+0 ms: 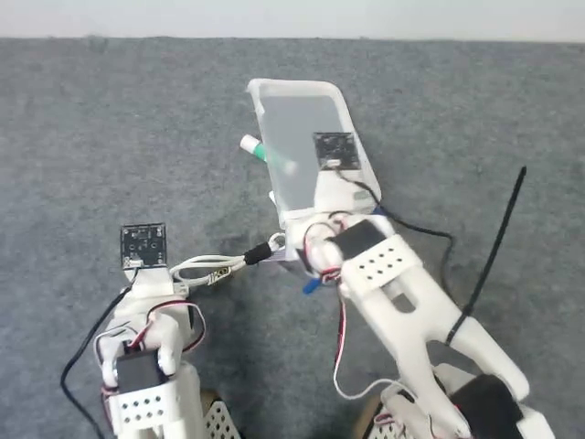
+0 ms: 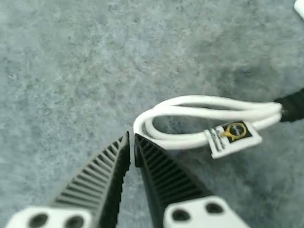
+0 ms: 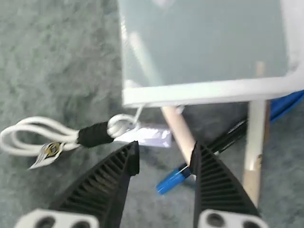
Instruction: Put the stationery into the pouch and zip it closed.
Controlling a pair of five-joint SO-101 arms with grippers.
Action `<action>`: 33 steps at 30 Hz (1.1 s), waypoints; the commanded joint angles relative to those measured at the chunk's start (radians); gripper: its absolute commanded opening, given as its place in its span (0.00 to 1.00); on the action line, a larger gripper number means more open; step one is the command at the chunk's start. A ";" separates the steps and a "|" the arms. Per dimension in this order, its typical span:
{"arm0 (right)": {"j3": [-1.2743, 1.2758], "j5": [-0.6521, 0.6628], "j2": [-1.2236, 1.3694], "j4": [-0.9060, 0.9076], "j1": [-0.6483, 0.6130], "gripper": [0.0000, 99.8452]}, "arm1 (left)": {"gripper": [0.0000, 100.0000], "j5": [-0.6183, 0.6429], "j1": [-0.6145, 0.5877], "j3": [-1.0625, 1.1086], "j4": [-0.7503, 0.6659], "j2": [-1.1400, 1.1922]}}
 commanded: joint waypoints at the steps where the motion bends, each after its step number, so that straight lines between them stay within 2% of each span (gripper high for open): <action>1: -0.072 -0.043 -0.056 0.016 -0.074 0.18 | 0.01 -0.005 -0.006 -0.027 -0.044 -0.023; 8: -0.074 -0.112 -0.056 0.008 -0.205 0.18 | 0.12 0.005 -0.006 -0.025 -0.040 -0.023; 14: -0.072 -0.160 -0.045 -0.059 -0.229 0.18 | 0.18 0.066 -0.006 -0.027 -0.023 -0.023; 23: -0.239 -0.224 0.245 -0.097 -0.229 0.18 | 0.18 0.066 -0.008 -0.025 -0.025 -0.023; 33: -0.390 -0.235 0.510 -0.091 -0.229 0.18 | 0.18 0.066 -0.008 -0.025 -0.023 -0.023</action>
